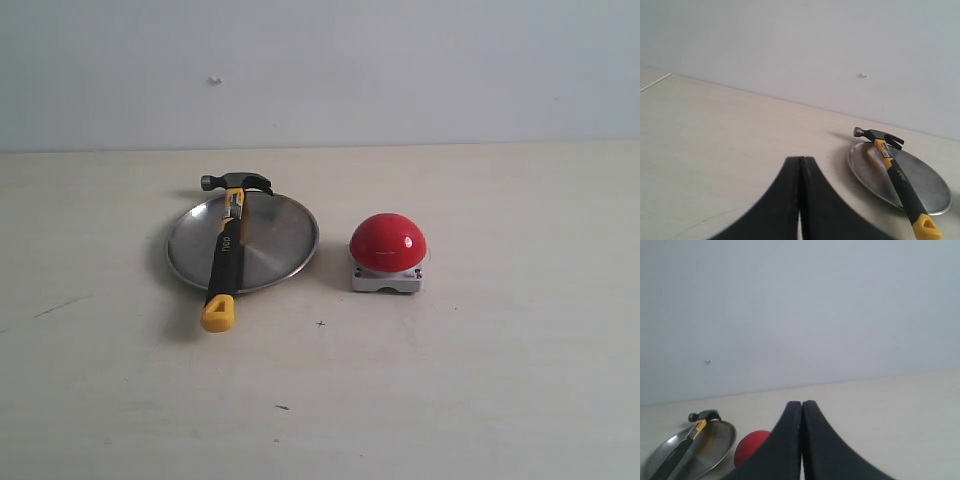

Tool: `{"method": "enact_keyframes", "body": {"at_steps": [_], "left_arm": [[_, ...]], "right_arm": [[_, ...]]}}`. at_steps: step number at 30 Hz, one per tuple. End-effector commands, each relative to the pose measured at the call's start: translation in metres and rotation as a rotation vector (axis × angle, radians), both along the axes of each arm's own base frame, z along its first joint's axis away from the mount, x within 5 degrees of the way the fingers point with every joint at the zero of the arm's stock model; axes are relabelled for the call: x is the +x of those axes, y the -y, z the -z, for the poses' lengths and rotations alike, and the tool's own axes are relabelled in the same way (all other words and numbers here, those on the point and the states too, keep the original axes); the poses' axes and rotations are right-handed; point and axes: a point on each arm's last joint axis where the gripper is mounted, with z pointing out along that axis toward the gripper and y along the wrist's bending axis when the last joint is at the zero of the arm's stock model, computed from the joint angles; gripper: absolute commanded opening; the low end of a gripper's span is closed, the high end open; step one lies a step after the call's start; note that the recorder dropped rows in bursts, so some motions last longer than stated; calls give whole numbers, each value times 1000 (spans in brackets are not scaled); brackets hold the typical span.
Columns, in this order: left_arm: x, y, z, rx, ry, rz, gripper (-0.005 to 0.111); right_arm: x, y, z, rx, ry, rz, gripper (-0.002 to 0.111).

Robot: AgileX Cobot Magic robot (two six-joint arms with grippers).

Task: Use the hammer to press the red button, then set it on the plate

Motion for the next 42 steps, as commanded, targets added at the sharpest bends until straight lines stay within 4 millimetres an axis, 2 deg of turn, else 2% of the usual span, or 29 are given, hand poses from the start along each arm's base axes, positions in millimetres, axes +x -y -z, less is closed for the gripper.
{"method": "enact_keyframes", "body": {"at_steps": [1, 5, 10, 20, 23, 32, 37, 42], "left_arm": [[0, 0, 1, 4, 1, -4, 0], [0, 0, 1, 4, 1, -4, 0], [0, 0, 1, 4, 1, -4, 0], [0, 0, 1, 4, 1, -4, 0], [0, 0, 1, 4, 1, -4, 0], [0, 0, 1, 4, 1, -4, 0], [0, 0, 1, 4, 1, -4, 0], [0, 0, 1, 4, 1, -4, 0]], "right_arm": [[-5, 1, 1, -74, 22, 16, 0], [-5, 1, 4, -156, -17, 11, 0], [-7, 0, 12, -158, -63, -1, 0], [-19, 3, 12, -199, -12, 58, 0], [-19, 5, 19, -199, -12, 101, 0], [-12, 9, 62, -215, -124, 136, 0], [-12, 10, 63, -253, -126, 142, 0], [-12, 10, 63, -177, -125, 149, 0]]}}
